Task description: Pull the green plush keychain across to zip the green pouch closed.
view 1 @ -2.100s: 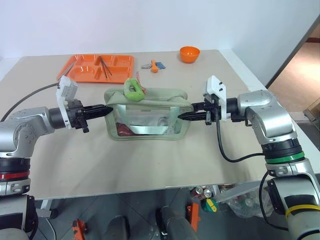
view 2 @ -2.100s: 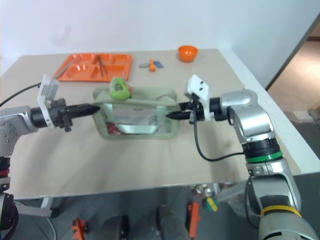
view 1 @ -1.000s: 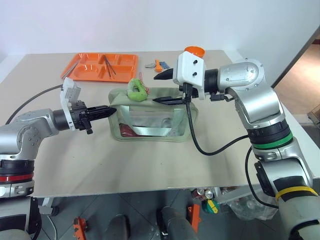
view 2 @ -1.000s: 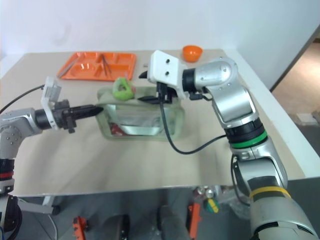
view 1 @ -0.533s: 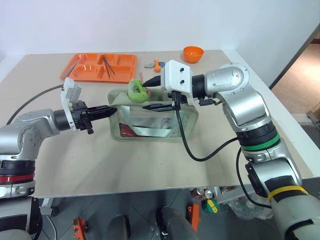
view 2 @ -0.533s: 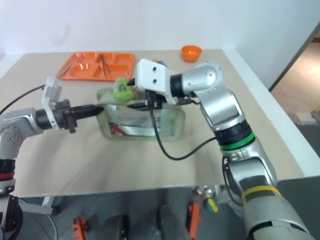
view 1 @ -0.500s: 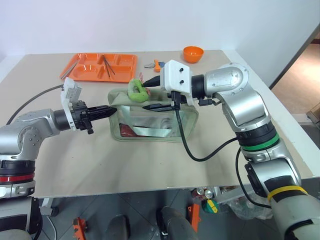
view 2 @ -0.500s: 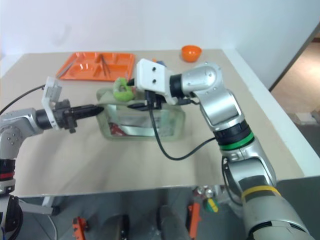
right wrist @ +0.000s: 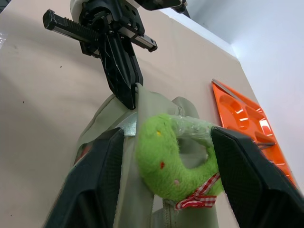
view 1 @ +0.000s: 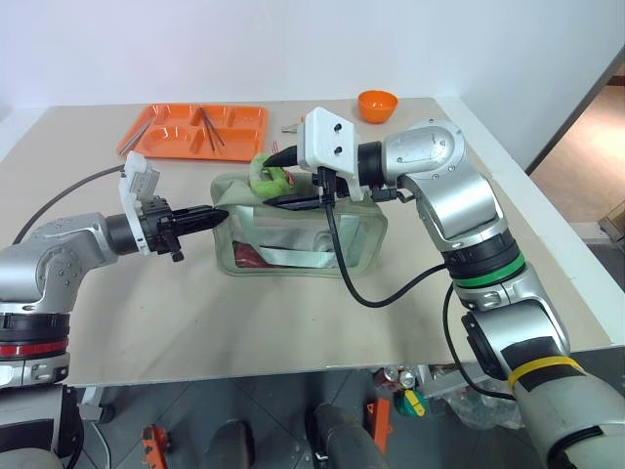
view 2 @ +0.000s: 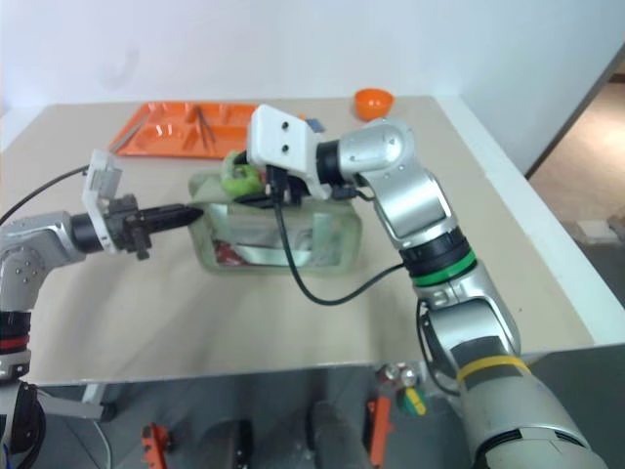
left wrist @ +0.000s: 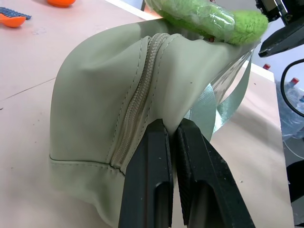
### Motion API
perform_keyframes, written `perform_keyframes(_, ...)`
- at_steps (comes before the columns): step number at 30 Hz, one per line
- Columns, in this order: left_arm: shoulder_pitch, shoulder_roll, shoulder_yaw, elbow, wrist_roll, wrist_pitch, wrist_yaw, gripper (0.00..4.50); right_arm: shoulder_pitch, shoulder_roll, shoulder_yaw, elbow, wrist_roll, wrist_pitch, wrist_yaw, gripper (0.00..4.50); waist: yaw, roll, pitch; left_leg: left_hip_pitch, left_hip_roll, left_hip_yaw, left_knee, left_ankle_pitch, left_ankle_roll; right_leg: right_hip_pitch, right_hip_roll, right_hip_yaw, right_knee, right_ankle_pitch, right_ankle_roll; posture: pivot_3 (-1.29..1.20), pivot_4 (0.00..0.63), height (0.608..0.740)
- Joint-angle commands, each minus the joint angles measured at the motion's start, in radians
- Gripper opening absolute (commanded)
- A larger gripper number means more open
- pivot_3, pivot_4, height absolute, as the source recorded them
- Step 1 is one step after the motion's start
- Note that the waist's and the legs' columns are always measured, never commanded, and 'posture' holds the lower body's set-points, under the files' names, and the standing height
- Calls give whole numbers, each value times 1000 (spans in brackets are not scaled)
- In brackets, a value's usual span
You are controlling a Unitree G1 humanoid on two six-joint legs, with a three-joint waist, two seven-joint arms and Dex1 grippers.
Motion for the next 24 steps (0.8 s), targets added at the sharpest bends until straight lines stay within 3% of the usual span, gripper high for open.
perform_keyframes(1, 2, 5, 24, -35, -14, -12, 0, 0, -14, -6, -16, -16, 9, -13, 14, 1465, 0, 0, 0, 0, 0, 0, 0, 0, 0, 0, 0, 0, 0, 0, 0, 0, 150, 740)
perform_keyframes(5, -6, 5, 26, -32, -18, -9, 4, 0, -10, -9, -18, -24, 12, -11, 24, 127, 0, 0, 0, 0, 0, 0, 0, 0, 0, 0, 0, 0, 0, 0, 0, 0, 150, 740)
perform_keyframes(6, -8, 5, 26, -31, -18, -9, 4, 0, -8, -10, -19, -24, 12, -11, 27, 16, 0, 0, 0, 0, 0, 0, 0, 0, 0, 0, 0, 0, 0, 0, 0, 0, 150, 740)
perform_keyframes(15, -11, -2, 22, -30, -18, -11, 10, 0, -8, -39, -35, -14, 7, 2, 23, 16, 0, 0, 0, 0, 0, 0, 0, 0, 0, 0, 0, 0, 0, 0, 0, 0, 150, 740)
perform_keyframes(24, -7, -10, 21, -25, -13, -17, 10, 0, -34, -207, -122, 24, 60, 8, 125, 16, 3, 0, 0, 0, 0, 0, 0, 0, 0, 0, 0, 0, 0, 0, 0, 0, 150, 740)
